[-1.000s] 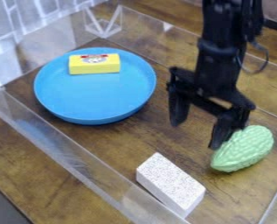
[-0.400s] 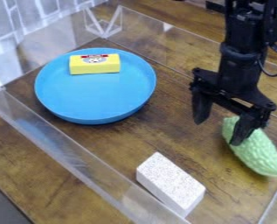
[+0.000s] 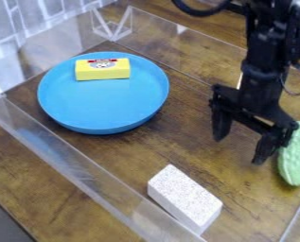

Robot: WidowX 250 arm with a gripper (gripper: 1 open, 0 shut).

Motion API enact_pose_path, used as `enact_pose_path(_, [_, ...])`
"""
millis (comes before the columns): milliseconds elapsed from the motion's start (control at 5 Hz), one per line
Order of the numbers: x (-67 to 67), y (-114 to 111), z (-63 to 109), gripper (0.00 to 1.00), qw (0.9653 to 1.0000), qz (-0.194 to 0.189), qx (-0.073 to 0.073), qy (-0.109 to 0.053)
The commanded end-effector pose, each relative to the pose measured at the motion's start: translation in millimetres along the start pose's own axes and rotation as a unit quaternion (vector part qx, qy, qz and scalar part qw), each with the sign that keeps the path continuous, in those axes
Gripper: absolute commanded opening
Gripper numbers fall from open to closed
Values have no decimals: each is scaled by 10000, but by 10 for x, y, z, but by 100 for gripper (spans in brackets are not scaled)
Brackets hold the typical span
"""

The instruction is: Remove the green object from inside the blue tray and put it on the table

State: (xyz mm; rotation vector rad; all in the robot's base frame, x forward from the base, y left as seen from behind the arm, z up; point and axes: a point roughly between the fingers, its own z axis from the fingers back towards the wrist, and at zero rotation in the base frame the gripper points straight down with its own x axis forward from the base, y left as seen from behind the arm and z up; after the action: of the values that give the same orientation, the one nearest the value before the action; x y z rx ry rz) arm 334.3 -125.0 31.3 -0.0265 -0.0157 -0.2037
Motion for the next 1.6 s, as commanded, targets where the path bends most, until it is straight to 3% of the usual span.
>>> enact_pose_path(0, [280,-123,125,100,9991,-93,-23,-424])
enact_pose_path(400, [385,-89,22,100,9989,146,-15,-437])
enact_pose_path(800, [252,11,-33,100,9982,545,-93,-235])
enact_pose_path(1400, [247,-20,-21,100,9994,257,-199,-80])
